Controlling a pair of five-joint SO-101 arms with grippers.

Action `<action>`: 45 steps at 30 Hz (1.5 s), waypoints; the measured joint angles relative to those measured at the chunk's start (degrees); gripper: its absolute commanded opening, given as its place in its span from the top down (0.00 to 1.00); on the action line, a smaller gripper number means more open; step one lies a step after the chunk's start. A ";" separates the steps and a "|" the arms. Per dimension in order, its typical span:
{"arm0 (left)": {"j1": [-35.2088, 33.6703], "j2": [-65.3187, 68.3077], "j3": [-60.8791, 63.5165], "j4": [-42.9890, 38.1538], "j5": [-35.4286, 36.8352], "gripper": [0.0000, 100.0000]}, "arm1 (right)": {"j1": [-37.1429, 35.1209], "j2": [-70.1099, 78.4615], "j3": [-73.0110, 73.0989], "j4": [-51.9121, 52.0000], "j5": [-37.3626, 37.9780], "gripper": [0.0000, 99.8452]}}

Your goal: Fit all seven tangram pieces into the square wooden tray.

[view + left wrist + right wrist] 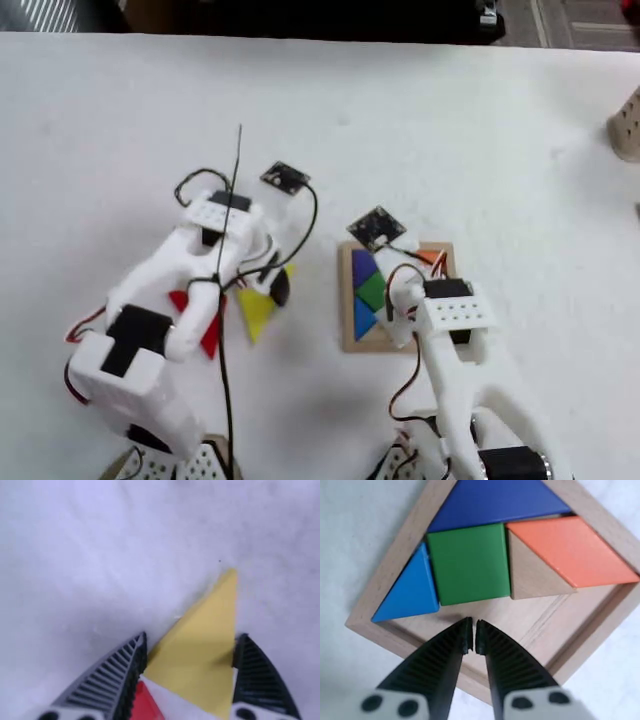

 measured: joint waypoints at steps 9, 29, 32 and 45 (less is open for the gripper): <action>0.18 -7.30 2.64 7.03 0.09 0.73 | 0.00 0.00 0.00 0.00 0.00 0.98; -9.41 -19.34 12.40 4.31 0.09 0.73 | 0.00 -0.35 0.09 0.00 0.00 0.98; -9.58 -18.11 17.05 -1.23 -0.09 0.73 | 0.00 -0.35 0.09 0.00 0.00 0.98; -22.86 -17.67 17.23 -5.89 7.12 0.73 | -25.67 -14.33 -6.59 11.16 -15.65 0.98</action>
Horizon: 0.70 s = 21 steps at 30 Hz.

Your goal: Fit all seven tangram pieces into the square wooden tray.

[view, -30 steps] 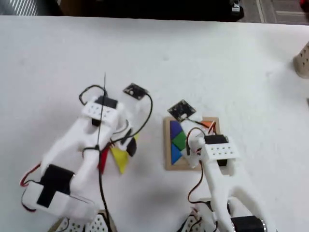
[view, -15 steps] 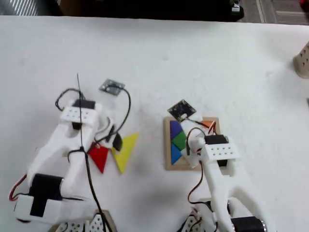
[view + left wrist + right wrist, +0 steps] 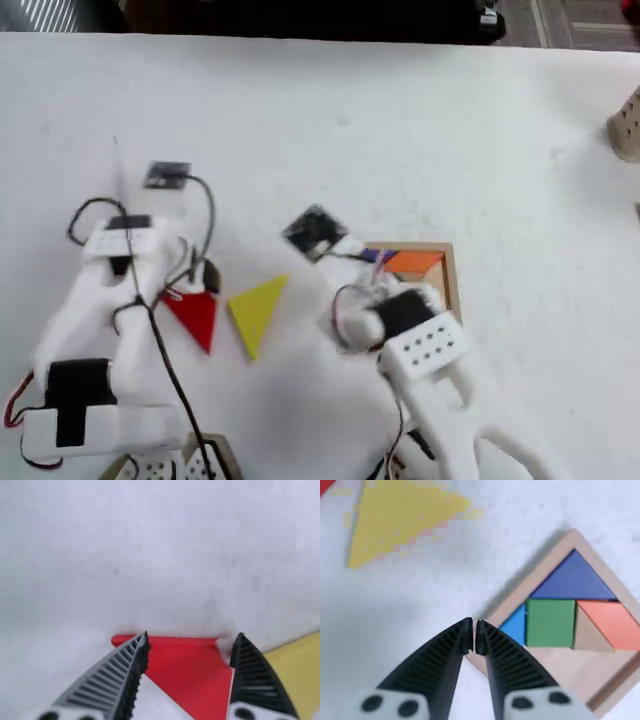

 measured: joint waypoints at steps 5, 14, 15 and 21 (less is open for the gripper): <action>-6.33 0.00 0.00 -0.18 0.18 0.73 | -9.14 0.62 5.63 -13.19 -3.43 0.98; -12.48 0.62 0.09 -3.52 5.19 0.73 | -15.03 17.67 3.69 -33.05 -11.78 0.98; -13.10 0.70 0.09 -3.60 5.45 0.73 | -14.95 20.57 1.85 -33.32 -13.10 0.98; -13.45 0.70 0.09 -3.69 5.98 0.73 | -14.95 32.26 -7.03 -30.68 -15.38 0.98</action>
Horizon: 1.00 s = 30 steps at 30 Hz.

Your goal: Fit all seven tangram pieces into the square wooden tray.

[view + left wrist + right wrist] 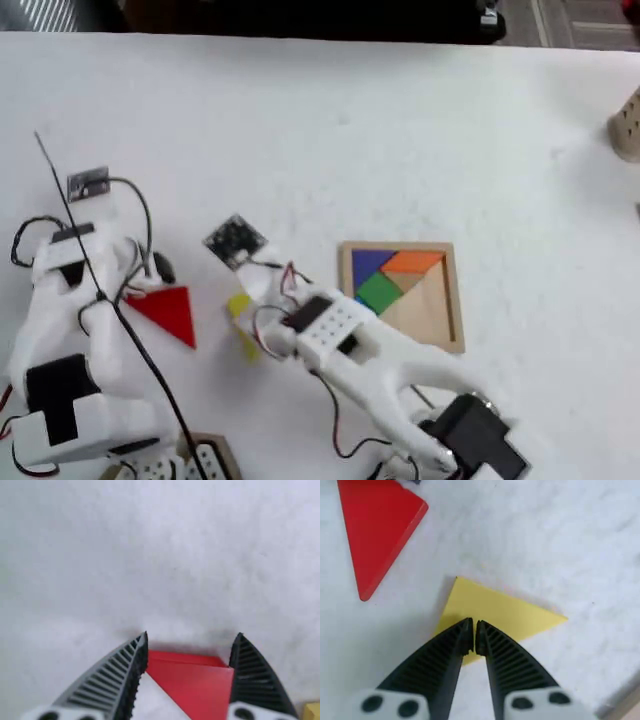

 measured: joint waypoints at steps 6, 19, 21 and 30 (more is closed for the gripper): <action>0.00 0.00 0.00 -0.97 0.00 0.73 | -0.09 0.44 -1.49 5.45 -0.09 0.98; 0.00 0.00 0.00 -0.97 0.00 0.73 | -0.09 0.88 -2.02 7.47 -0.26 0.82; 0.00 0.00 0.00 -0.97 0.00 0.73 | -0.26 0.88 -2.37 7.47 -2.02 0.75; 0.00 0.00 0.00 -0.97 0.00 0.73 | -5.27 0.88 -8.70 7.82 -11.08 0.76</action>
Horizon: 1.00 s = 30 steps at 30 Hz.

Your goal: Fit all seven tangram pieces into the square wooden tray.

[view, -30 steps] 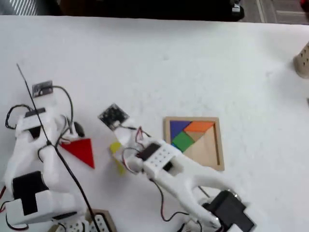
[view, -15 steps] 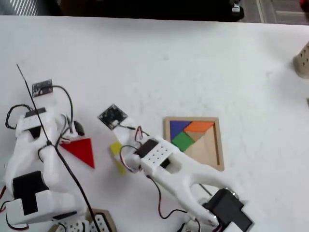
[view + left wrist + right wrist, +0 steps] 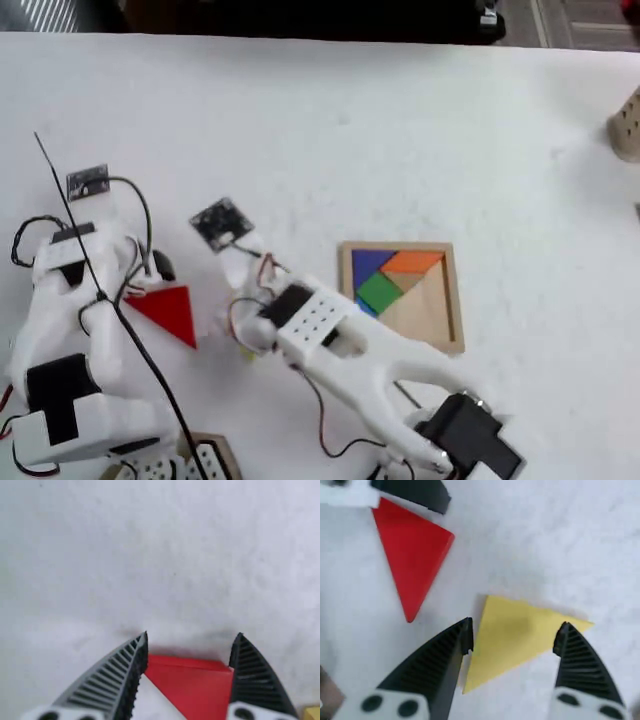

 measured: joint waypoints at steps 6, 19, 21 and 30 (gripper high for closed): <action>0.00 0.00 0.00 0.00 0.00 0.73 | -1.05 2.02 2.73 -5.45 -1.14 0.76; 0.00 0.00 0.00 -1.32 0.00 0.73 | -0.53 7.47 -1.76 0.35 -1.05 0.75; 0.00 0.00 0.00 -1.32 0.00 0.73 | -0.44 7.47 -2.02 1.49 -0.70 0.72; 0.00 0.00 0.00 -1.32 0.00 0.73 | -0.26 7.74 -1.93 4.13 2.46 0.68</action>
